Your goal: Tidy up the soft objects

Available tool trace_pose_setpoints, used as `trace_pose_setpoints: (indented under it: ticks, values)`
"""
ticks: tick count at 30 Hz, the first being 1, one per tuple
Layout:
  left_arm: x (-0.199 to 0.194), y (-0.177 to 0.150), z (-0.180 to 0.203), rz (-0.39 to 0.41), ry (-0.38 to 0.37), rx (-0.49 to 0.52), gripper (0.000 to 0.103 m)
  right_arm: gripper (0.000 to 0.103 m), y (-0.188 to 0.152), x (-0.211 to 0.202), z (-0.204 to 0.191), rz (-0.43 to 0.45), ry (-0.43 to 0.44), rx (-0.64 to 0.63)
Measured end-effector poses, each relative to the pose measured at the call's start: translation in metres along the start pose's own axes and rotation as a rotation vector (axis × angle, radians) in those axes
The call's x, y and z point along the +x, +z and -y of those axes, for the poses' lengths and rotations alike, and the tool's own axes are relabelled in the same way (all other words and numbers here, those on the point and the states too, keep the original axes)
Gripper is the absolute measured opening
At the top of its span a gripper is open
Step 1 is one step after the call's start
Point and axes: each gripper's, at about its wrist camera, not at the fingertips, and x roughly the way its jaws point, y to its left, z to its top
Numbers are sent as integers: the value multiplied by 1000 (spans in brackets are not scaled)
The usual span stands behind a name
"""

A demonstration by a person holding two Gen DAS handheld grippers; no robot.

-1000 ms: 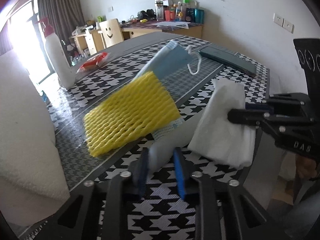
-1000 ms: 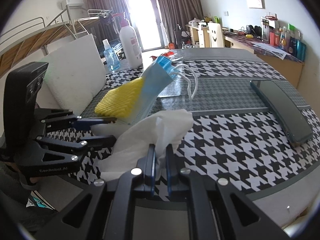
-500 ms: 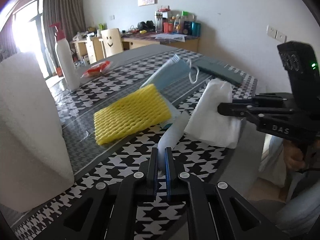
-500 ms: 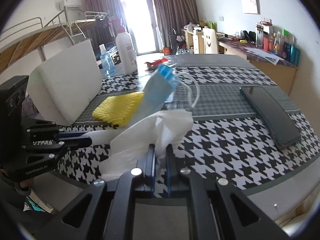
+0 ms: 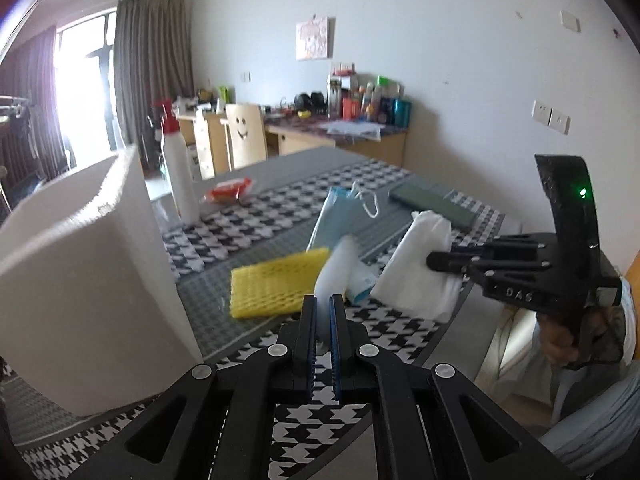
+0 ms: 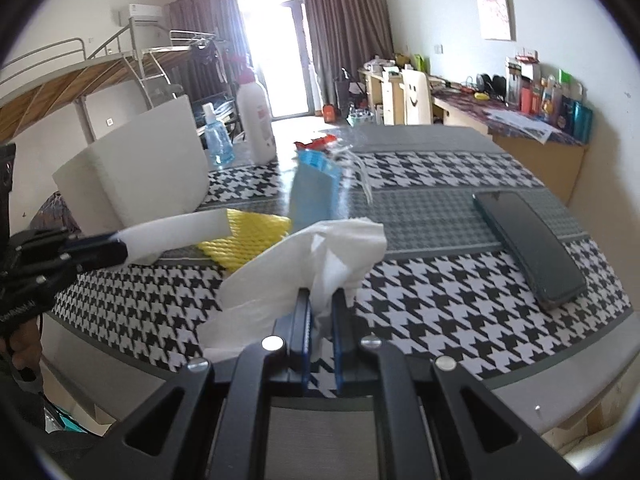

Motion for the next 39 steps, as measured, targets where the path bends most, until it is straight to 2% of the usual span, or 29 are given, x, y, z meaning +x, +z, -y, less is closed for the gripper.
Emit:
trace_pose_setpoints:
  ticks: [16, 28, 39]
  values:
    - [-25, 9, -3, 81, 55, -18, 6, 12, 15, -28, -26, 93, 24, -45]
    - [-45, 19, -17, 137, 129, -48, 6, 12, 34, -43, -44, 159, 30, -64]
    - [-55, 29, -30, 187, 178, -79, 6, 12, 58, -38, -53, 187, 38, -88]
